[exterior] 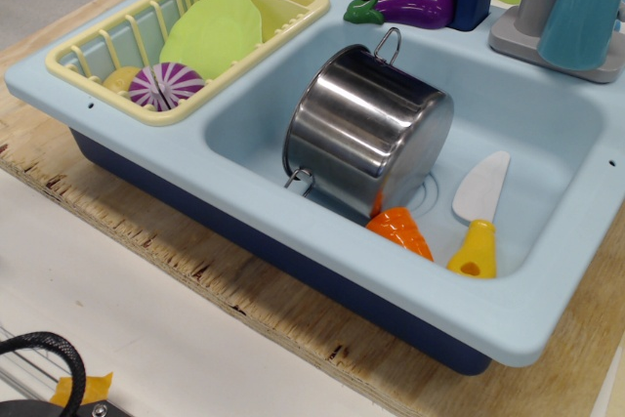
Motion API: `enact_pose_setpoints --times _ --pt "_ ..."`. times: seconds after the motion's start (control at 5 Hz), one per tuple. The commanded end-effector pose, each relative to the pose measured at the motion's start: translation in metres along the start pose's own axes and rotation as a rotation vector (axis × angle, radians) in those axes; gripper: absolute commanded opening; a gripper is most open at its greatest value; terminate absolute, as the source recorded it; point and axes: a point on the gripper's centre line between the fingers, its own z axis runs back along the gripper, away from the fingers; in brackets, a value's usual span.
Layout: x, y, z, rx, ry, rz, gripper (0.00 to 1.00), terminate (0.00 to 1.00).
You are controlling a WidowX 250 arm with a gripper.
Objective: Flip pot upright which is in sink
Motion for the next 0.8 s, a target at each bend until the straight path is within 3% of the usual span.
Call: enact_pose_setpoints --times 0.0,0.4,0.6 --pt "0.000 0.000 0.000 0.000 0.000 0.000 1.00 0.00" --pt "-0.007 0.009 -0.009 -0.184 0.006 0.053 1.00 0.00" --pt "-0.013 0.009 -0.019 -0.262 0.070 0.097 1.00 0.00"
